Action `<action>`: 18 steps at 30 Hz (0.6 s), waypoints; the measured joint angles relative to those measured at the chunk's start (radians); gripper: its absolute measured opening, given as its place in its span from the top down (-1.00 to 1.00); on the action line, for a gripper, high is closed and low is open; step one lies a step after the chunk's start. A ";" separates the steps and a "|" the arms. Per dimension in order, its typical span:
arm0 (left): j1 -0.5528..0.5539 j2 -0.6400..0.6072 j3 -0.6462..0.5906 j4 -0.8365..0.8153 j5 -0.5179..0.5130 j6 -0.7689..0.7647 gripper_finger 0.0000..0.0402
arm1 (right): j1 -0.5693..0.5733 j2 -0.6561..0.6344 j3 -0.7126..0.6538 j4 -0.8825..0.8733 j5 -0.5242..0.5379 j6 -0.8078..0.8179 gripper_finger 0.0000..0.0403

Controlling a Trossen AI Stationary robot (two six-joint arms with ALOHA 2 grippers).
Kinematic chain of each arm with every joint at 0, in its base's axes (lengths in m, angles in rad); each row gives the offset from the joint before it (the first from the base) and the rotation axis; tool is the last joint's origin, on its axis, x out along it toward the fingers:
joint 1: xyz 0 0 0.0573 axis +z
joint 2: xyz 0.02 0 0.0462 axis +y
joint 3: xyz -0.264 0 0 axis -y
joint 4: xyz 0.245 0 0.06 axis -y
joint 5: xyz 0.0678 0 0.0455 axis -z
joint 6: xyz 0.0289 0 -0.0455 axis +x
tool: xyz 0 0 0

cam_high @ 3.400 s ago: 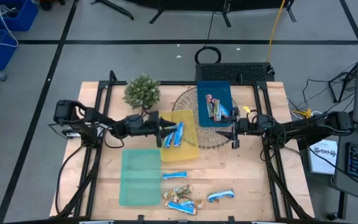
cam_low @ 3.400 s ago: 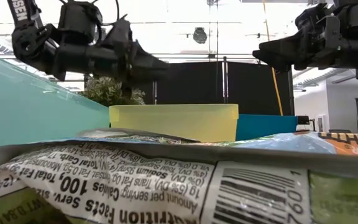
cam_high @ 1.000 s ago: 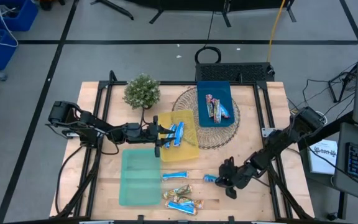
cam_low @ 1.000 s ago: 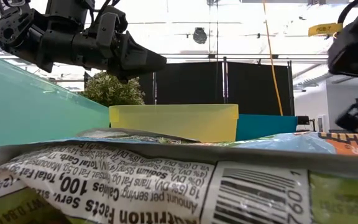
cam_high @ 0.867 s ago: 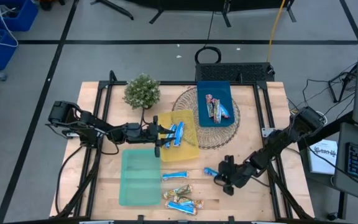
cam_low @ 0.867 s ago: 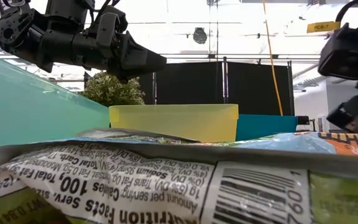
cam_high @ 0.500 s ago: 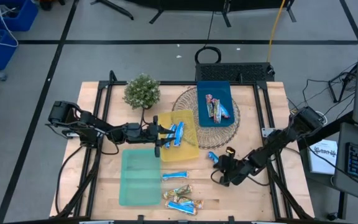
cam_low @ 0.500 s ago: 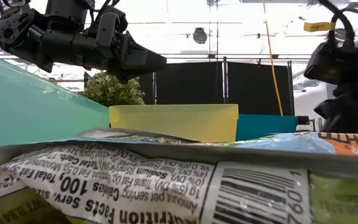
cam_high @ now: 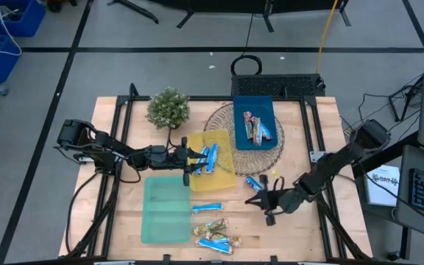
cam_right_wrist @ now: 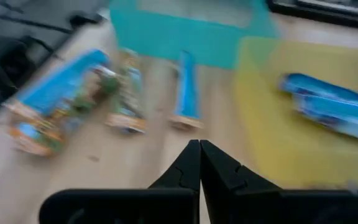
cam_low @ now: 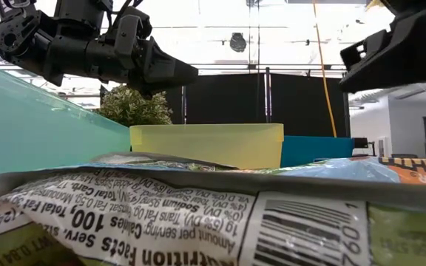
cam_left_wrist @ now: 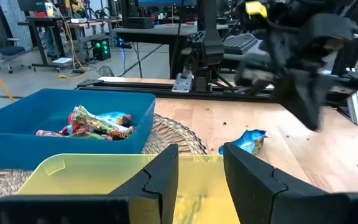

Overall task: Pick and place Granola Bars by type
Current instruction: Put the blue granola bar into the yellow bin

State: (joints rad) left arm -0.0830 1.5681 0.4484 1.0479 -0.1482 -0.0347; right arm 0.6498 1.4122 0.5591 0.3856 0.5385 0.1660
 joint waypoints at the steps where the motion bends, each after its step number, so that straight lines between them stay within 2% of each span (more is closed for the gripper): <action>1: 0.000 0.000 0.000 -0.001 0.000 0.000 0.34 | 0.000 -0.030 0.000 -0.054 0.028 0.011 1.00; 5: 0.000 0.000 0.000 -0.004 0.000 0.000 0.34 | -0.004 -0.131 0.067 -0.379 0.090 0.150 1.00; 9: 0.000 0.000 0.000 -0.004 0.000 0.000 0.34 | -0.008 -0.154 0.170 -0.703 0.078 0.339 1.00; 12: 0.000 0.000 0.000 -0.005 0.000 0.001 0.34 | -0.017 -0.154 0.223 -0.877 -0.025 0.502 1.00; 15: 0.000 0.000 0.000 -0.005 -0.002 0.006 0.35 | -0.022 -0.154 0.230 -0.948 -0.145 0.648 1.00; 18: 0.000 0.000 0.000 -0.004 -0.002 0.014 0.35 | -0.022 -0.150 0.230 -0.987 -0.209 0.745 1.00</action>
State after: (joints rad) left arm -0.0830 1.5682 0.4484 1.0435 -0.1505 -0.0204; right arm 0.6277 1.2617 0.7887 -0.6018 0.3298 0.9111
